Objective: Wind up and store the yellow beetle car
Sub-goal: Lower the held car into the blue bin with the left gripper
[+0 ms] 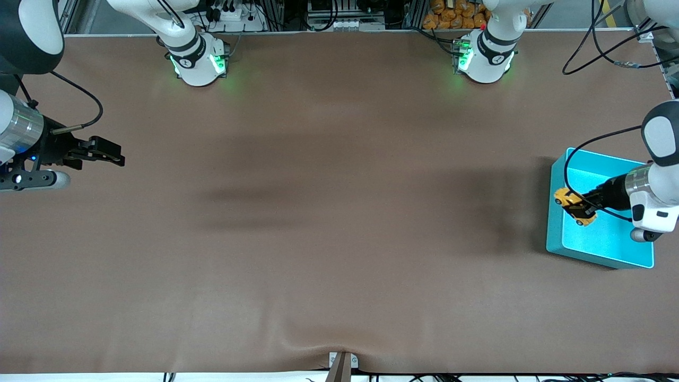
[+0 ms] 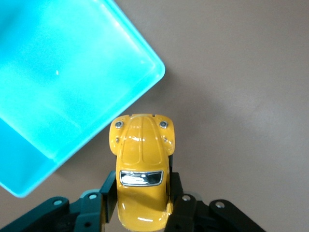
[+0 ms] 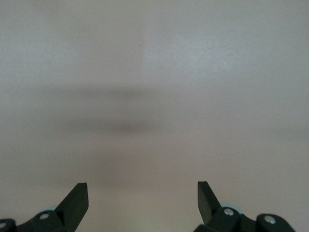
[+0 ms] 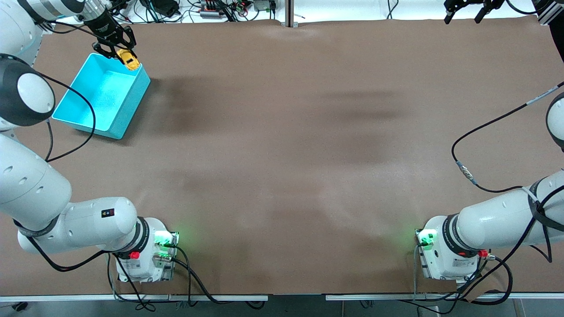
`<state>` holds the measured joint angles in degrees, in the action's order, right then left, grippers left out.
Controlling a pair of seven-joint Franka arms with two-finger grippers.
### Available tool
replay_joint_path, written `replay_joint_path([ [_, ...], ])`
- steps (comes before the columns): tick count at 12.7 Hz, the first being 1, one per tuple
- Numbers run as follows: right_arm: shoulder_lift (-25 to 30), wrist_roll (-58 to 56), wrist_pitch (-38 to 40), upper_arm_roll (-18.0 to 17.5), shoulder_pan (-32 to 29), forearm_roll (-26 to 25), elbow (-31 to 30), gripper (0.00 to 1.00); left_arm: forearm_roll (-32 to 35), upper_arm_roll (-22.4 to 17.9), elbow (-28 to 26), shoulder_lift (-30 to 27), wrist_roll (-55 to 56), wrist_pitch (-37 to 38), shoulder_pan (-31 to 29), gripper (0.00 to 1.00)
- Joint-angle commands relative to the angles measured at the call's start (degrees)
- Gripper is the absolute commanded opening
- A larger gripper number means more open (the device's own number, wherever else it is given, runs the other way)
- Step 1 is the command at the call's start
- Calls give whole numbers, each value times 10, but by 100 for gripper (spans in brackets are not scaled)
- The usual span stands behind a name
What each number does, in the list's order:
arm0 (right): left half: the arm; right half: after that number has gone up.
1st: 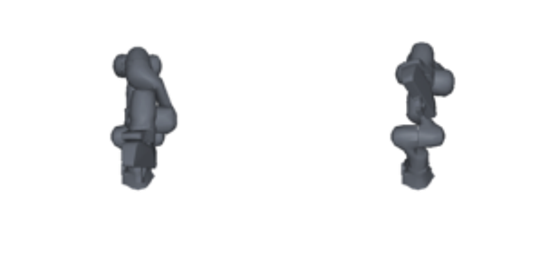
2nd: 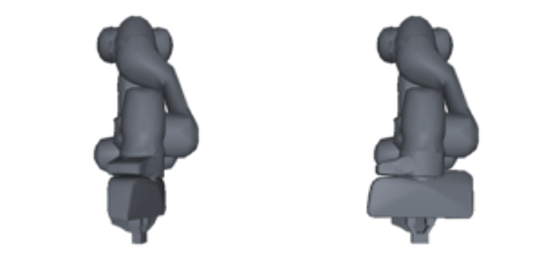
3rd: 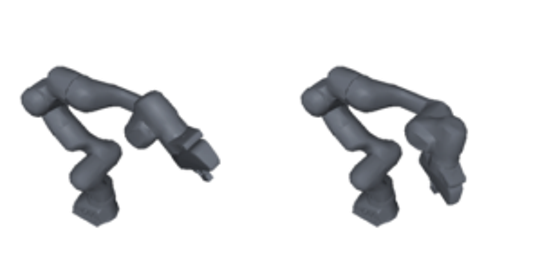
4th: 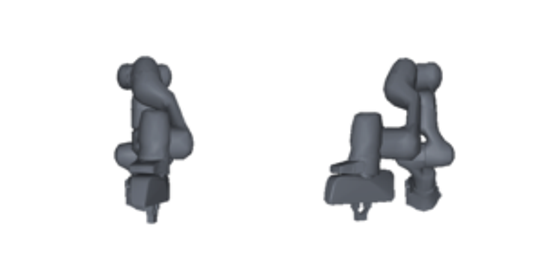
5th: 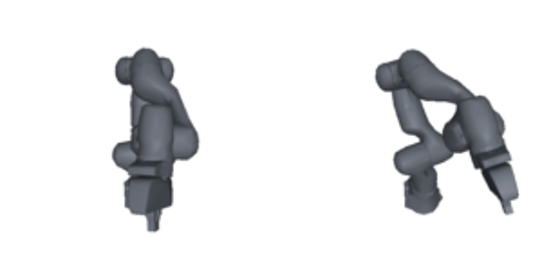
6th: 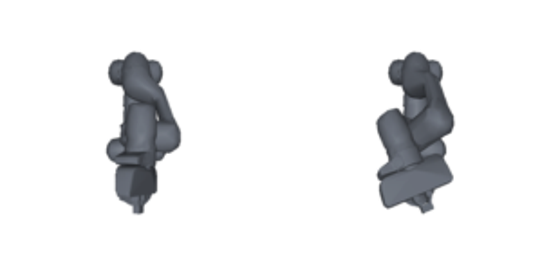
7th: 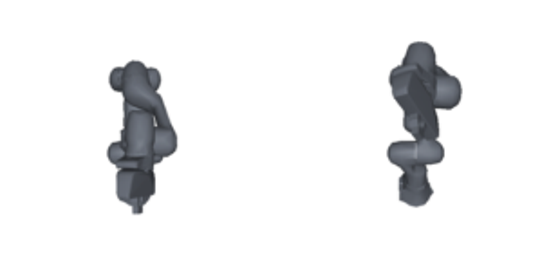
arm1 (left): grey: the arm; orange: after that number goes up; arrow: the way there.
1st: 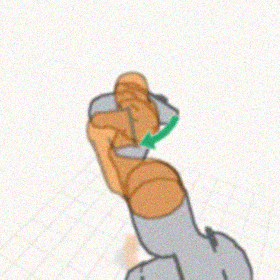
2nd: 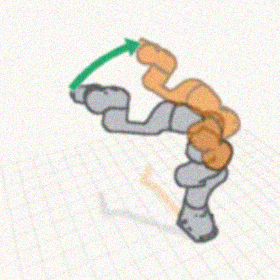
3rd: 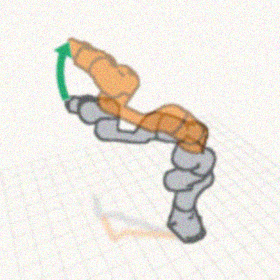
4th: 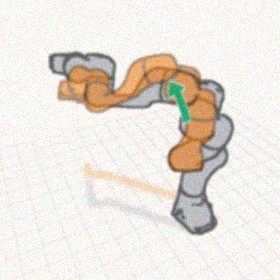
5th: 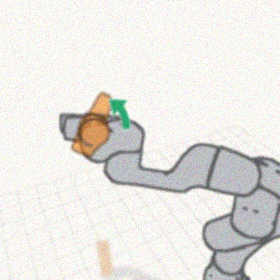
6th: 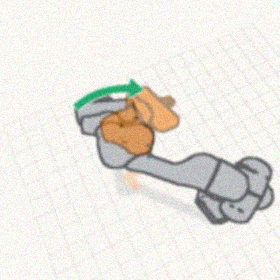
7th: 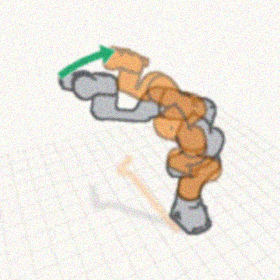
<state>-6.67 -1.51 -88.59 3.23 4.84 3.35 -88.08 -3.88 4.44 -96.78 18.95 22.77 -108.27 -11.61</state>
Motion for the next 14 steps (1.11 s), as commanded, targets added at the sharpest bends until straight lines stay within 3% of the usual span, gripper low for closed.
replay_joint_path([
  [1,0,6,-3,3,3,-7,0,100,19,0,26,15,-89,20,-20,0],
  [8,-1,7,-3,3,3,-7,0,100,110,0,27,40,-318,8,-61,0],
  [14,-1,7,-4,3,3,-7,0,100,117,0,22,79,-525,-53,-131,0],
])
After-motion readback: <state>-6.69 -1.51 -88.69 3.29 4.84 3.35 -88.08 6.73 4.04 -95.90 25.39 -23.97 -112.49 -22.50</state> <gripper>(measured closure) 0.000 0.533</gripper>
